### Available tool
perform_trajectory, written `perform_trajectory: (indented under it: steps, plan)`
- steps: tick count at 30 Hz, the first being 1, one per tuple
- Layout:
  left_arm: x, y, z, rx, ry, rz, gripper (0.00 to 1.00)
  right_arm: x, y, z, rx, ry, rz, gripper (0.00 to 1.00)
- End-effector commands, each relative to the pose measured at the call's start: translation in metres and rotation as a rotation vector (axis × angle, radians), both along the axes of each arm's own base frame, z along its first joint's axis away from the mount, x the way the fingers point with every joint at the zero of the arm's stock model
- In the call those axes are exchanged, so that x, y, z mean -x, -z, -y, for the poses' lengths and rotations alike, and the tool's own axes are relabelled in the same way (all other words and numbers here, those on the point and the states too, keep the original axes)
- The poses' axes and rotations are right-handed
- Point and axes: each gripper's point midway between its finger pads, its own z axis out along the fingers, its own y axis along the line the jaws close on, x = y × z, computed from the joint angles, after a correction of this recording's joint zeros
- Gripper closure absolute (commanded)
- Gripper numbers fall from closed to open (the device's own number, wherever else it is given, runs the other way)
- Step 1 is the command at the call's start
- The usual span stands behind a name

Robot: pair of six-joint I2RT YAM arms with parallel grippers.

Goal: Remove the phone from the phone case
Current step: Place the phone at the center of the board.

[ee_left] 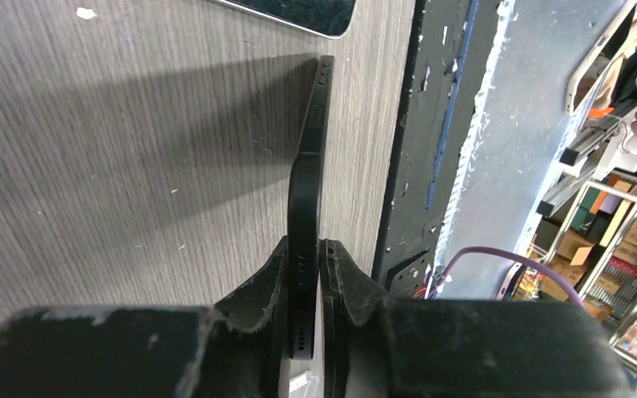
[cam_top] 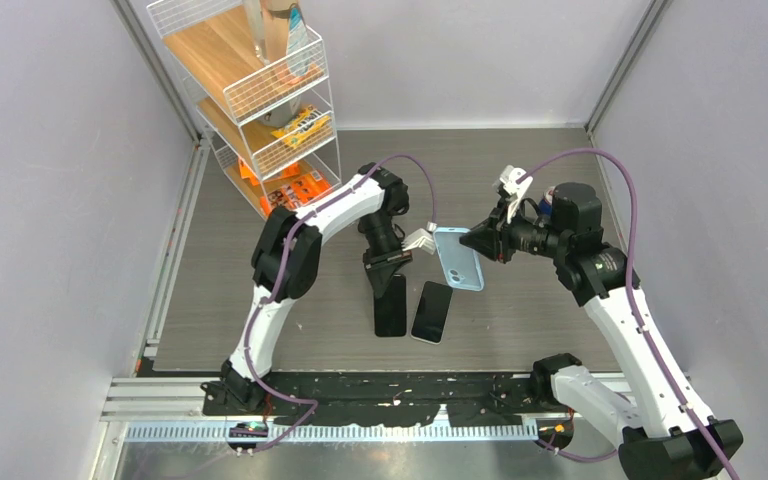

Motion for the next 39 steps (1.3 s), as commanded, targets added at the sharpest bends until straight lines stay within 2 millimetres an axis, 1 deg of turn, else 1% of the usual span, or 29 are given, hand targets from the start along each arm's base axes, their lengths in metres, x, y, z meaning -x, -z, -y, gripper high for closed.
perform_trajectory:
  steps: [1, 9, 15, 20, 27, 31, 34, 39]
  plan:
    - [-0.005, 0.002, -0.008, -0.089, 0.009, 0.013, 0.83, 0.0, -0.019, 0.0, -0.033, -0.005, 0.073, 0.95]
    - [-0.024, 0.023, -0.003, -0.156, -0.012, 0.046, 0.81, 0.001, -0.02, 0.003, -0.036, 0.005, 0.078, 0.95]
    - [-0.029, 0.035, -0.001, -0.184, -0.012, 0.058, 0.75, 0.002, -0.02, 0.004, -0.038, 0.006, 0.081, 0.95]
    - [-0.03, 0.039, 0.0, -0.194, -0.01, 0.072, 0.7, 0.002, -0.02, 0.004, -0.04, 0.005, 0.08, 0.95]
    - [-0.033, 0.045, 0.004, -0.206, -0.012, 0.094, 0.66, 0.003, -0.02, 0.004, -0.046, 0.005, 0.08, 0.95]
    - [-0.035, 0.047, 0.009, -0.204, -0.014, 0.113, 0.63, 0.004, -0.019, 0.004, -0.051, 0.005, 0.078, 0.95]
    - [-0.037, 0.048, 0.014, -0.203, -0.016, 0.127, 0.59, 0.004, -0.02, 0.004, -0.055, 0.004, 0.077, 0.95]
    - [-0.042, 0.049, 0.018, -0.2, -0.036, 0.151, 0.57, 0.005, -0.019, 0.004, -0.058, 0.002, 0.075, 0.95]
